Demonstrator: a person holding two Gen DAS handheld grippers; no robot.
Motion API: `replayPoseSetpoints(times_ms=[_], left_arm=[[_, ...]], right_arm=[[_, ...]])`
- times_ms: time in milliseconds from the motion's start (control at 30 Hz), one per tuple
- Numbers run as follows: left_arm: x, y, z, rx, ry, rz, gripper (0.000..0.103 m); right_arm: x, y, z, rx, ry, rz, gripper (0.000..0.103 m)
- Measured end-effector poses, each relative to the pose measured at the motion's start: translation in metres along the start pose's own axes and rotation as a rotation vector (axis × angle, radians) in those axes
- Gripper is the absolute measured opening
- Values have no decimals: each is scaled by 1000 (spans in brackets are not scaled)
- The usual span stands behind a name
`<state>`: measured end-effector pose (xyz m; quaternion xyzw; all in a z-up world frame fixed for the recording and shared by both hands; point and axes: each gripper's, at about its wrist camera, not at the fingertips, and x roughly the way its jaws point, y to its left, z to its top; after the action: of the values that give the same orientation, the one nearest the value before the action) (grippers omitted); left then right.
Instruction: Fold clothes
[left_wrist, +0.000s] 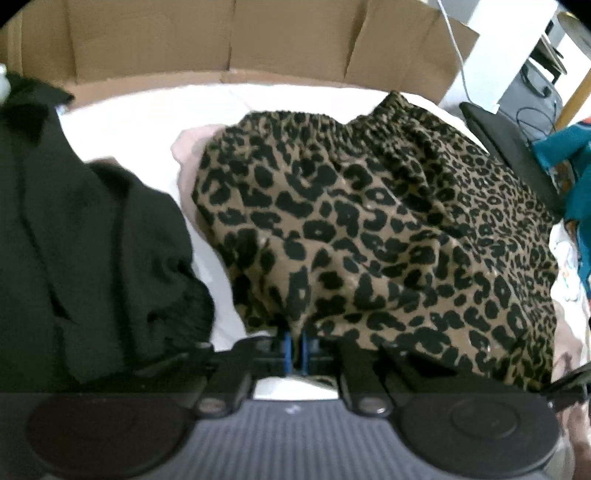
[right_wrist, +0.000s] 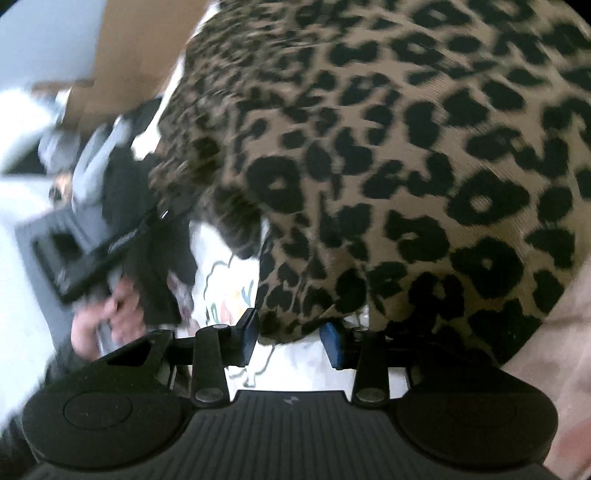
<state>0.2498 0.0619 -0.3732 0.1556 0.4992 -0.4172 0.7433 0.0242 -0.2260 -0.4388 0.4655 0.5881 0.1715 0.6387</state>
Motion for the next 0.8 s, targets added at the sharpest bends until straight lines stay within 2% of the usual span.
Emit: replayPoseSetpoints(times_ms=[33, 67, 100, 233, 367, 600, 800], left_arm=[[-5, -3, 0, 10, -6, 8, 6], [-10, -4, 0, 10, -9, 2, 6], [-15, -5, 1, 7, -10, 0, 5], [-33, -7, 0, -16, -6, 23, 5], [-57, -7, -4, -56, 21, 51, 5], [-99, -13, -6, -87, 61, 88, 5], [-105, -13, -9, -130, 134, 111, 7]], right_arm=[[0, -2, 0, 20, -4, 7, 28], [1, -4, 0, 41, -9, 14, 14], [-2, -4, 0, 36, -9, 12, 3], [-13, 2, -2, -17, -2, -8, 3], [-30, 11, -3, -97, 24, -96, 2], [-51, 30, -2, -196, 76, -136, 1], [-58, 37, 1, -250, 116, -185, 1]])
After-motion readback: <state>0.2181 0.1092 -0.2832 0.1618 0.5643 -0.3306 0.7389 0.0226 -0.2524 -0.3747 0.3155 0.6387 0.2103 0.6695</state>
